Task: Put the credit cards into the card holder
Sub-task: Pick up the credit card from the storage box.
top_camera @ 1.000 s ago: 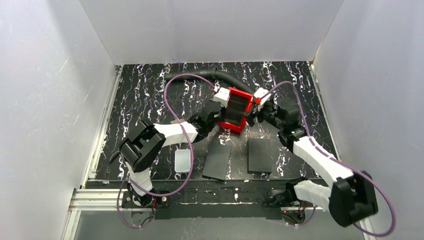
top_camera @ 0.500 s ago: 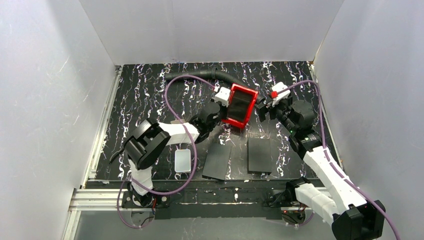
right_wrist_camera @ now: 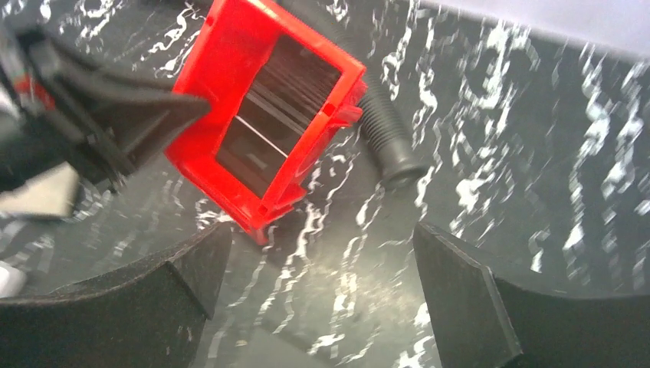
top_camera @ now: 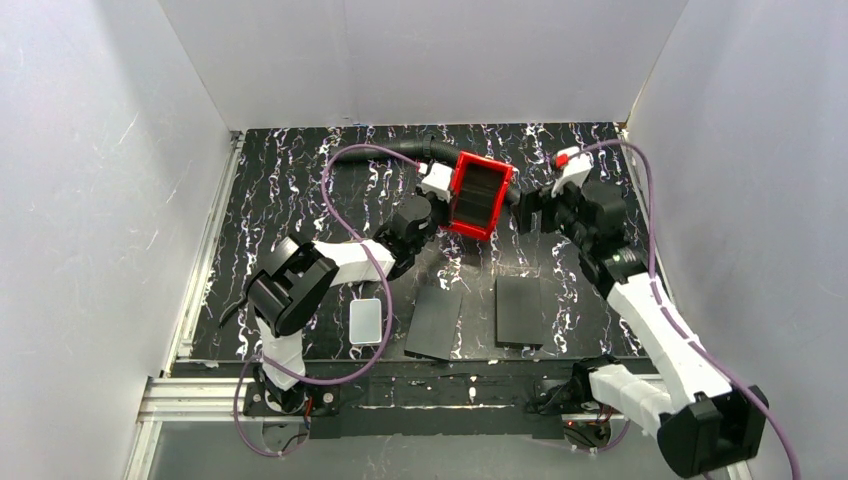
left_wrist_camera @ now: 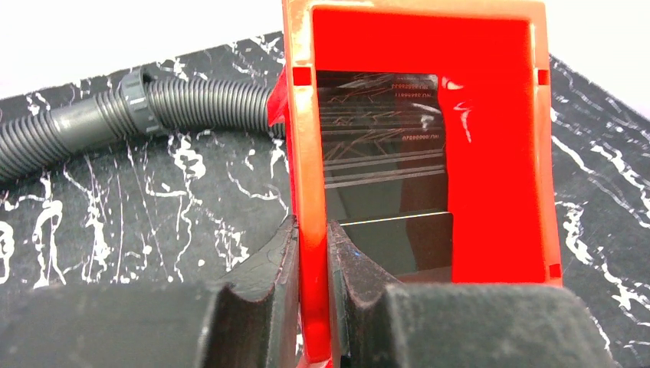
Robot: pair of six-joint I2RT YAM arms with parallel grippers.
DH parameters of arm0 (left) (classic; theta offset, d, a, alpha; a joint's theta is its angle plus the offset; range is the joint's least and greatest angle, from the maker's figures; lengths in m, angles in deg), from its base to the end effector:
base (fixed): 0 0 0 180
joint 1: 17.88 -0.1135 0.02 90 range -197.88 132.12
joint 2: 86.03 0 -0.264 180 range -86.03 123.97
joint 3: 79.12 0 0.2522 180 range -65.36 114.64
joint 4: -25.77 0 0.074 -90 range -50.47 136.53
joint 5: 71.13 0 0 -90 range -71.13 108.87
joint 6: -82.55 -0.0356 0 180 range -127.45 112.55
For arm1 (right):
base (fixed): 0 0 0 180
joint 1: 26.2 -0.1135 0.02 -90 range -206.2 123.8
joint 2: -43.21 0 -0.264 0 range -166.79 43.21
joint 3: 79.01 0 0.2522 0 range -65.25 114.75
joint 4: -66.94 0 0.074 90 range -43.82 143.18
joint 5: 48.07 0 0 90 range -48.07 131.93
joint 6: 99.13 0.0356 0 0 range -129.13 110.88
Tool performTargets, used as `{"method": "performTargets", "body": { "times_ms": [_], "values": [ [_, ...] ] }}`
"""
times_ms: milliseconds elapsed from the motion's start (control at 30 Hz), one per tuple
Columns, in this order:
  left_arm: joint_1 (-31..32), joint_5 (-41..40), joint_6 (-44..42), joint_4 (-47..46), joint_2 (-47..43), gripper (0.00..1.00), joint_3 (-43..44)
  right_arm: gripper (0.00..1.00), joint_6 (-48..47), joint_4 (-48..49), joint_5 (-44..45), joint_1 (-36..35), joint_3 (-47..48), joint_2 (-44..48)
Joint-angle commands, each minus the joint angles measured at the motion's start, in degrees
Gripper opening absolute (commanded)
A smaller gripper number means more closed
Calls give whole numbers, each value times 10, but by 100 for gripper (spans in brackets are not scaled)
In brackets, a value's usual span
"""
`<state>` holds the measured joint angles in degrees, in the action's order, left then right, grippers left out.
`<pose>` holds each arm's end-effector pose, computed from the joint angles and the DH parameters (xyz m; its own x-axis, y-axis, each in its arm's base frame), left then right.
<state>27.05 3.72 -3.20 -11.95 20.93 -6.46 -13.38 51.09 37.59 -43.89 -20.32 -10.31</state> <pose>0.2993 -0.2855 0.2304 0.0053 -0.1063 -0.9943 0.4988 0.8621 -0.0895 0.2105 0.0700 0.3282 -0.1484 -0.1249 -0.9810 -0.3859 0.9207 -0.0588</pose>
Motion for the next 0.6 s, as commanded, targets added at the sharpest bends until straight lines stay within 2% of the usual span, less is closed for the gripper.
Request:
{"method": "performTargets", "body": {
  "times_ms": [0,100,267,333,433,567],
  "values": [
    [-3,-7,16,-55,-49,0,-15,95,221,-157,49,2,132,-78],
    [-1,-6,12,-37,-53,0,-17,84,293,-201,23,1,170,-125],
    [7,-13,5,-8,-46,0,-10,73,406,-193,87,-9,164,-188],
    [8,-15,9,-6,-41,0,-10,69,421,-203,99,-35,168,-231],
    [13,-17,16,-3,-40,0,-14,69,417,-221,152,-73,186,-280],
    [21,-21,14,-1,-35,0,-15,67,407,-231,265,-113,205,-323]
  ]
}}
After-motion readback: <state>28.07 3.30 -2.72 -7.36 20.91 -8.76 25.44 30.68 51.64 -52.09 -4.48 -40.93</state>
